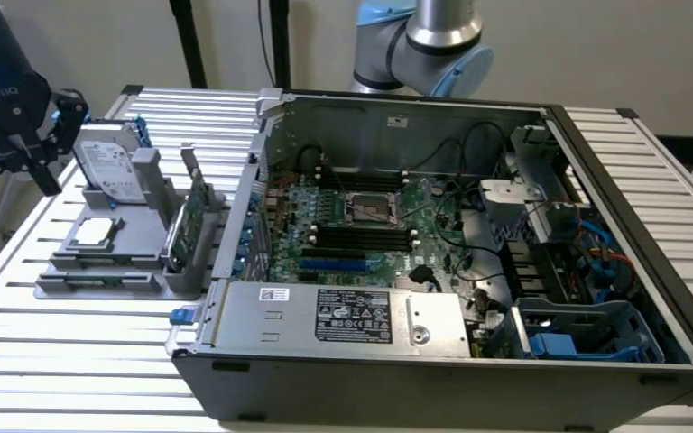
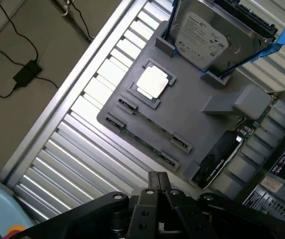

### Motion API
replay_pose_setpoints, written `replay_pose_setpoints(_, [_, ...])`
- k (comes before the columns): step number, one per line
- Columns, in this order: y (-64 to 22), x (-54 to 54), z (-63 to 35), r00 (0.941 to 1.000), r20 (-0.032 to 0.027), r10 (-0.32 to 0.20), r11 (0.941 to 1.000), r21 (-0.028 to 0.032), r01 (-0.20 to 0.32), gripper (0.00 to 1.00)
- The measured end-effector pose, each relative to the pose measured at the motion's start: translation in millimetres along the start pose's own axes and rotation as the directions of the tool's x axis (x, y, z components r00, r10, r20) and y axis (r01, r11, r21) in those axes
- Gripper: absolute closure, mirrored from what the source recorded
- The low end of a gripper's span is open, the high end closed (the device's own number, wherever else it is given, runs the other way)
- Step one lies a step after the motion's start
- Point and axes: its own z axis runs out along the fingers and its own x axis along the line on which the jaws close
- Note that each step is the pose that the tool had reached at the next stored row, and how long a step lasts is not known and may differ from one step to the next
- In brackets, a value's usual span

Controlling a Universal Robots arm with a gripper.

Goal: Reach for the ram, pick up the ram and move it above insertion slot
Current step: 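Pick up the ram and move it above insertion slot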

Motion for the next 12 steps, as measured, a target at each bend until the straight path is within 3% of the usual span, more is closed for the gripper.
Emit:
replay_pose_setpoints(6, [0.0, 0.0, 0.0, 0.9941, -0.0042, -0.109, 0.9941, 0.0002, 0.109, 0.89])
replay_pose_setpoints(12, [0.0, 0.0, 0.0, 0.9762, -0.0085, -0.217, 0.9762, 0.0000, 0.217, 0.89])
